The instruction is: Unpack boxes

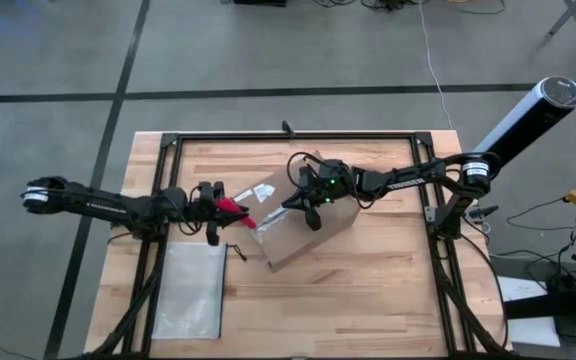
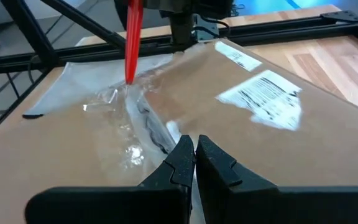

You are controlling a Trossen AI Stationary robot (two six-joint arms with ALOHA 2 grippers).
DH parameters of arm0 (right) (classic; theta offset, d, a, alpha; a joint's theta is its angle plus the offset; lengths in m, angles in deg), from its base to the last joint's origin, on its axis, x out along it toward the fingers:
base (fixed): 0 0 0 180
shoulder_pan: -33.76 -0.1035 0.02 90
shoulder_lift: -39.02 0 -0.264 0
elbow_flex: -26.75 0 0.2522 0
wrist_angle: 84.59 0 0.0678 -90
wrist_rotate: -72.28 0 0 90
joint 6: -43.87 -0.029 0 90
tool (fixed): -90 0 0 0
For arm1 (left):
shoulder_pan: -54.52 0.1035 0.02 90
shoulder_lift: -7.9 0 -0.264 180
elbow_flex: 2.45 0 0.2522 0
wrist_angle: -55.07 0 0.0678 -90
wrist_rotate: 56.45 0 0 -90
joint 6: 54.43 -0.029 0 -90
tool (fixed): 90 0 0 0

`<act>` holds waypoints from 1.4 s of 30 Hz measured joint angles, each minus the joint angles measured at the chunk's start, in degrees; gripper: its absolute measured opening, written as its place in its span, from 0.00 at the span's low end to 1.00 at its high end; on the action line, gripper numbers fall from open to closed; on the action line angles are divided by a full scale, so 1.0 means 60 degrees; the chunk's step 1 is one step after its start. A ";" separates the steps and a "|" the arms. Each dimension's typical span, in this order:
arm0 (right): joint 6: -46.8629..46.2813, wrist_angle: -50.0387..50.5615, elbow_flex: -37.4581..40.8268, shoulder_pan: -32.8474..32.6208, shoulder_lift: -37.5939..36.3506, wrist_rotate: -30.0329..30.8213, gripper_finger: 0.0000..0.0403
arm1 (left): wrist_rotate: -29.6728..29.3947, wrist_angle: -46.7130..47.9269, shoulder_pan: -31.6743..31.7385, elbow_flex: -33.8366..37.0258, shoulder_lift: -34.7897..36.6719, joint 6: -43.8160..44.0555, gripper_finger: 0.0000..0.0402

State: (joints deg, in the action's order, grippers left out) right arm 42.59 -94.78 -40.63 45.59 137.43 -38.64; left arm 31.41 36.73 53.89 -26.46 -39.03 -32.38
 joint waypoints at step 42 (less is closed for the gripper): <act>0.0627 0.0120 -0.0039 0.0455 0.0884 0.1026 0.00 | -0.1336 0.6731 -0.0001 -0.2626 0.1828 -0.1185 0.08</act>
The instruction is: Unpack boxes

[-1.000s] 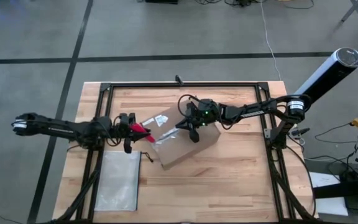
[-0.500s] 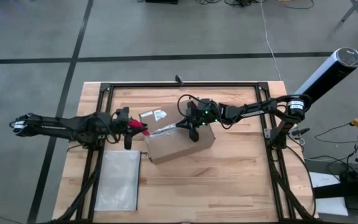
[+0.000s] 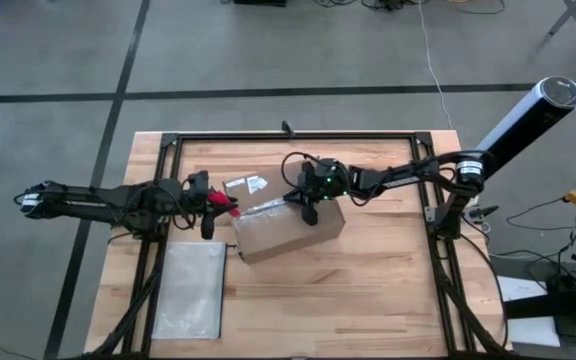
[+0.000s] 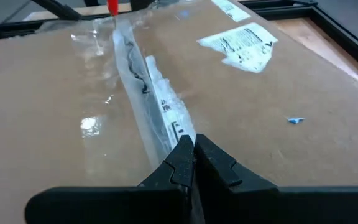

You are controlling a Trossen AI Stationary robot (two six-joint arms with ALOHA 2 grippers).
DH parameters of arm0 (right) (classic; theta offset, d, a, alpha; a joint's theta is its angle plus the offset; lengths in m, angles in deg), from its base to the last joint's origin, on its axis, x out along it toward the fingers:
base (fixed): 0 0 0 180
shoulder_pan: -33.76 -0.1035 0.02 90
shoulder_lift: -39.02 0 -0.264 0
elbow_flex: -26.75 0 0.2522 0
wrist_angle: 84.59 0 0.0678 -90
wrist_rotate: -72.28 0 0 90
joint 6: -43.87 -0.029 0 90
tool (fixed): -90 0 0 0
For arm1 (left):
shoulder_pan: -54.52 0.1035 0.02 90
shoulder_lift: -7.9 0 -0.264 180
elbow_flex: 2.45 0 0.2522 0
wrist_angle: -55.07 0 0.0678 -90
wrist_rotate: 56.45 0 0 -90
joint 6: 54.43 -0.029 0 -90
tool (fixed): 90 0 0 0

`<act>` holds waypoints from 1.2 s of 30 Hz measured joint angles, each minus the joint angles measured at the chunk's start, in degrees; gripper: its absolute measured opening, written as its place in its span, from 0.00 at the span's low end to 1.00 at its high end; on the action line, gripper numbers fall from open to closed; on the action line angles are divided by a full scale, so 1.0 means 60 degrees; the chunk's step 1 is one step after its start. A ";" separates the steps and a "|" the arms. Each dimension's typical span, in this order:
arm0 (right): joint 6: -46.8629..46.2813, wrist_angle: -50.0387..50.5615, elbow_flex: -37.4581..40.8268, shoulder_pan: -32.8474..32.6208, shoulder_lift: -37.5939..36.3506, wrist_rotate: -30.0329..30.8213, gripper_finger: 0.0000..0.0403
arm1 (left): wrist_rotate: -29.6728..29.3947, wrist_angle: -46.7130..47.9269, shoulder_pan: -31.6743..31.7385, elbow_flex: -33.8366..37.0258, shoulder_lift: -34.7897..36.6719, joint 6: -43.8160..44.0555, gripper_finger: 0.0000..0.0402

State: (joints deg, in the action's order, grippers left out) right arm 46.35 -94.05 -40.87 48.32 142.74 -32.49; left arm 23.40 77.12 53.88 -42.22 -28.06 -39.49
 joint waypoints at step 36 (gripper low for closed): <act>-0.0313 -0.0135 0.0034 0.0070 0.0278 0.0154 0.00 | -0.0054 0.0284 -0.0005 -0.0608 -0.0211 -0.0539 0.08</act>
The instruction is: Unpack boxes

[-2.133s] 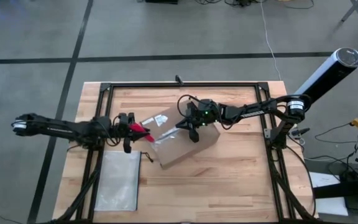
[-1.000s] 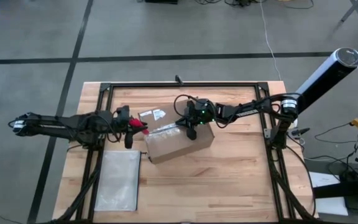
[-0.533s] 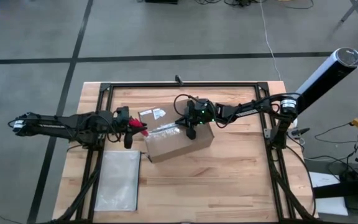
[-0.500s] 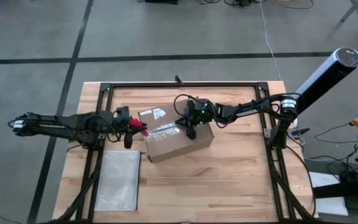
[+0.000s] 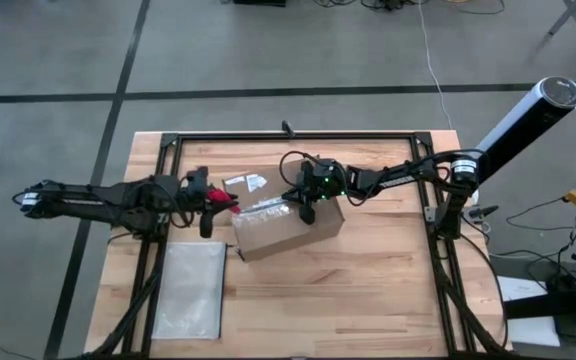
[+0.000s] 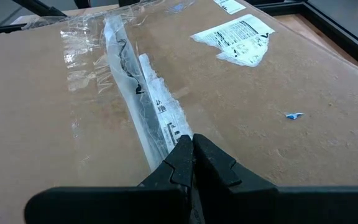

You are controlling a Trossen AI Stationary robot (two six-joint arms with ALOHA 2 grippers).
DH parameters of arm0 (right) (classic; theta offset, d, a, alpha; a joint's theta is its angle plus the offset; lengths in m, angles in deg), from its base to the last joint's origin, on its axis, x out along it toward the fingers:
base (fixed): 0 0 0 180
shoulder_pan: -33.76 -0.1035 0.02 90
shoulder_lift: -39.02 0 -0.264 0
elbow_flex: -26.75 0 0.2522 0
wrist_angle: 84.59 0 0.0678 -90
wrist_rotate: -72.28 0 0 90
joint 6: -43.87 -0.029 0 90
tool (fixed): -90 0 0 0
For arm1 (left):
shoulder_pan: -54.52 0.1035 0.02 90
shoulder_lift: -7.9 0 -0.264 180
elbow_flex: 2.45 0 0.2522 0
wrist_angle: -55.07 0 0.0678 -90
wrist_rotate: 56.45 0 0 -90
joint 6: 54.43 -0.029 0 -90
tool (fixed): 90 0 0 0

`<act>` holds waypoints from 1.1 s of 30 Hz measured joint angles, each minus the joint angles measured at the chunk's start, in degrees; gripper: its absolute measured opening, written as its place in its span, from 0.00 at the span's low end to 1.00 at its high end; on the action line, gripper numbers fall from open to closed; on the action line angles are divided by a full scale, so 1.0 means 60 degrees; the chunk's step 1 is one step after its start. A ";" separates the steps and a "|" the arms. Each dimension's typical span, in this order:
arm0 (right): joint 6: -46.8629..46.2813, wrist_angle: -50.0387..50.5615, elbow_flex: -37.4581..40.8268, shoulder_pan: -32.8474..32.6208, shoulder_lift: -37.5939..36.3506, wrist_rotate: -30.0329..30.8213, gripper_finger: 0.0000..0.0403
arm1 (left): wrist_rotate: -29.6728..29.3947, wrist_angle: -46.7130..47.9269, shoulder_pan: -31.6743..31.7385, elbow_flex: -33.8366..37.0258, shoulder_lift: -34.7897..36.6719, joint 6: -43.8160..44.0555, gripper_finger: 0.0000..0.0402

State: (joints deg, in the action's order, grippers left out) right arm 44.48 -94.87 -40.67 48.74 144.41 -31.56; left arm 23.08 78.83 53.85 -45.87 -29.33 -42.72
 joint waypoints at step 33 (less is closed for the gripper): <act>-0.0079 -0.0016 0.0006 -0.0013 0.0000 -0.0022 0.00 | -0.0359 0.1113 0.0005 -0.0278 -0.0148 -0.0116 0.08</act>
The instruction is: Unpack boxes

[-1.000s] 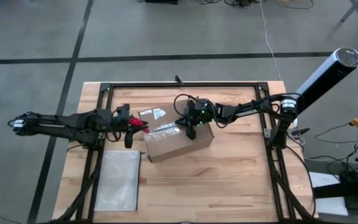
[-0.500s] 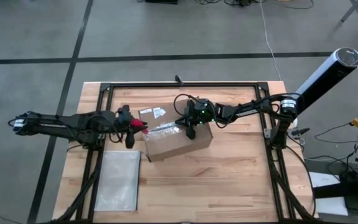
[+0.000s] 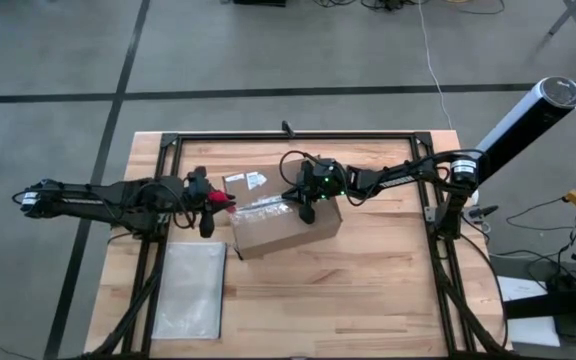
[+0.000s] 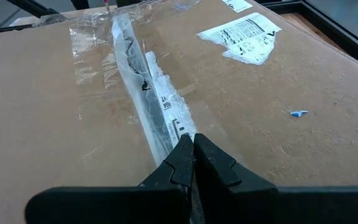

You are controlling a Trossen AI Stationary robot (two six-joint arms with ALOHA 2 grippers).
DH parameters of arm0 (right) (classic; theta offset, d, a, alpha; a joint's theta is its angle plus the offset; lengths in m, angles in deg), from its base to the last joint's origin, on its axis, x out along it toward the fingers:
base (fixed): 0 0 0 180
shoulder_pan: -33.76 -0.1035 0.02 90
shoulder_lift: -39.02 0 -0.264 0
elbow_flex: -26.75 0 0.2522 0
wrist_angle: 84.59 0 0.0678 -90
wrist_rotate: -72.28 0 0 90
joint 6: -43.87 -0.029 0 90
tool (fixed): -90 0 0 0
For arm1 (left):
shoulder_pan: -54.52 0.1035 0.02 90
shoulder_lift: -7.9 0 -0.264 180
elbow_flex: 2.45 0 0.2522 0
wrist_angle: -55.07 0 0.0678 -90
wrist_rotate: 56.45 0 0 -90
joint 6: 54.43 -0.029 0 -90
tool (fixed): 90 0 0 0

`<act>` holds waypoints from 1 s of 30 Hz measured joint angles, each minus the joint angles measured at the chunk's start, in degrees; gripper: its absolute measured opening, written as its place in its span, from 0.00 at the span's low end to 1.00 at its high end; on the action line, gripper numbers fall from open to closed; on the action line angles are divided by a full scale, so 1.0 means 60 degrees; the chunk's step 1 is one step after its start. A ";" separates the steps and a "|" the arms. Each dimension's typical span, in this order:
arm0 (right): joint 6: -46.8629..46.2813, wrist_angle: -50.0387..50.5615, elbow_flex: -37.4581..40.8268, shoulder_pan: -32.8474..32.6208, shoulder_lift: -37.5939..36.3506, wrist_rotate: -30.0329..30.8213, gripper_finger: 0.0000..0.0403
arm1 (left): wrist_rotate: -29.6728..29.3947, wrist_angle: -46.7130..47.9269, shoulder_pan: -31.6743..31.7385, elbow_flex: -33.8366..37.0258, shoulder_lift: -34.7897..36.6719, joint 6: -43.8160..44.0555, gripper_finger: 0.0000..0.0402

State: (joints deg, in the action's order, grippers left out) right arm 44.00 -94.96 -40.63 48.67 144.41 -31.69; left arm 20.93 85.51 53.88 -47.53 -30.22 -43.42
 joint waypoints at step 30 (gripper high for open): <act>0.0006 0.0015 0.0002 -0.0002 -0.0009 -0.0037 0.00 | 0.0099 -0.0354 -0.0005 0.0188 -0.0309 0.0263 0.08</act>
State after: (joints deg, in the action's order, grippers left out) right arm 44.04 -94.87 -40.63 48.65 144.35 -31.91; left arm 21.52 83.38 53.85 -46.40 -32.07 -41.84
